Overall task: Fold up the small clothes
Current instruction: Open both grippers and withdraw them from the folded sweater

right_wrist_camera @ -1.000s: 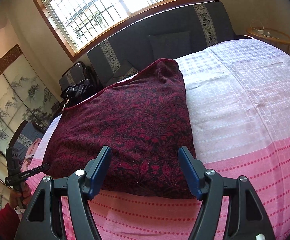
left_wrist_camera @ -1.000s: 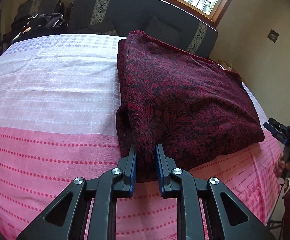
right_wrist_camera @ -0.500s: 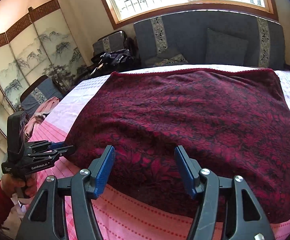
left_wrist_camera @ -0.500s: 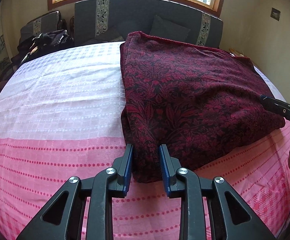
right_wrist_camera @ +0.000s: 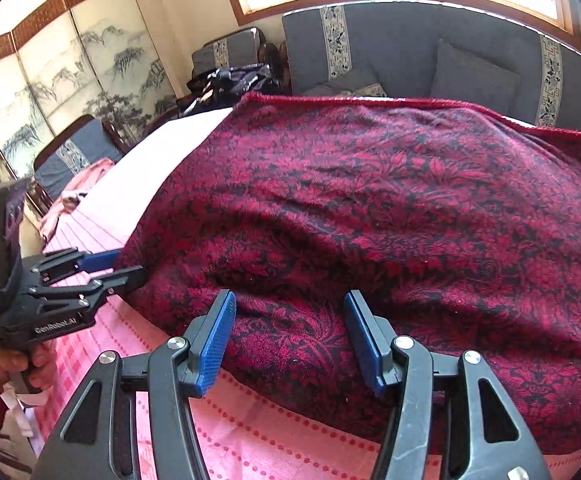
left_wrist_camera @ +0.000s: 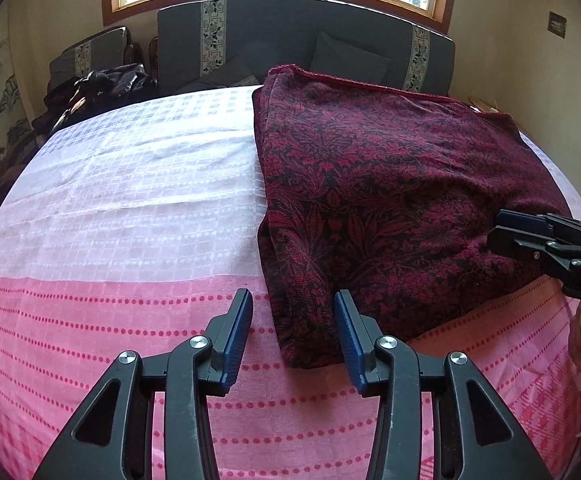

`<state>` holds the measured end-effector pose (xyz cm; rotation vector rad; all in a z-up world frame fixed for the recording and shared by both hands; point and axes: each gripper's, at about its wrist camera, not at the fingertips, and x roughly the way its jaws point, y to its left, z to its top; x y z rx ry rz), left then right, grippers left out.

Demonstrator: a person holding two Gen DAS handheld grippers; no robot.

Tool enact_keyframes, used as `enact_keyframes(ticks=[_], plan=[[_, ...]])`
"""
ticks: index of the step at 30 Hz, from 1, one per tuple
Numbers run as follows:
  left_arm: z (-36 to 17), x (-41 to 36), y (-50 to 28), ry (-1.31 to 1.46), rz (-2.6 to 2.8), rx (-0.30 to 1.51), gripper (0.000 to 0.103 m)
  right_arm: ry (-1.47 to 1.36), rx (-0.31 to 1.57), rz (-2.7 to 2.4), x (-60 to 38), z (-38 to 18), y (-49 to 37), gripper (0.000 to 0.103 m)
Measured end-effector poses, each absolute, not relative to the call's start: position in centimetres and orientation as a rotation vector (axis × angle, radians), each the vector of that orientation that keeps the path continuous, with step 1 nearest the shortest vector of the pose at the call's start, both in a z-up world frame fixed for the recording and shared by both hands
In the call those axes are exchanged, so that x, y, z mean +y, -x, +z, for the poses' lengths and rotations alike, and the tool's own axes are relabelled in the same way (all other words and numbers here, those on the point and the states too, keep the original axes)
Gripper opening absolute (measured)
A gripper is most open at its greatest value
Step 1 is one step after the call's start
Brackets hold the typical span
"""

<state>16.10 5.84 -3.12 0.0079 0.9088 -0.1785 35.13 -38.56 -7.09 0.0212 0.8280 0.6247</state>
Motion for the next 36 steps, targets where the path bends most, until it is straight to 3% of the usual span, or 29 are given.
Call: enact_keyframes(ticks=[6,13,16,19,23,30,36], plan=[[-2.8,5.3,-15.8,-0.067,-0.156,0.896,0.048,-0.104,0.71,0.457,-44.4,-4.4,-34.8,0.053],[-2.5,4.9,-15.6,-0.113,-0.138,0.892,0.048,-0.14,0.764,0.19,-53.0,-5.8,-38.2,0.055],[-2.5,4.6,-15.6,-0.132,-0.131,0.893,0.048,-0.124,0.827,0.193,-54.0,-7.7,-39.0,0.053],[-2.2,4.4,-15.7,-0.156,-0.125,0.895,0.049,-0.04,0.824,0.202,-53.0,-7.7,-38.9,0.058],[-1.2,4.3,-15.5,-0.185,-0.123,0.879,0.049,-0.131,0.739,0.215,-53.9,-7.0,-38.3,0.058],[1.3,7.2,-17.4,0.056,-0.324,0.893,0.052,-0.206,0.65,0.241,-54.8,-7.2,-36.2,0.058],[0.3,9.7,-23.1,0.198,-0.464,0.962,0.052,-0.208,0.654,0.246,-54.6,-7.0,-36.2,0.058]])
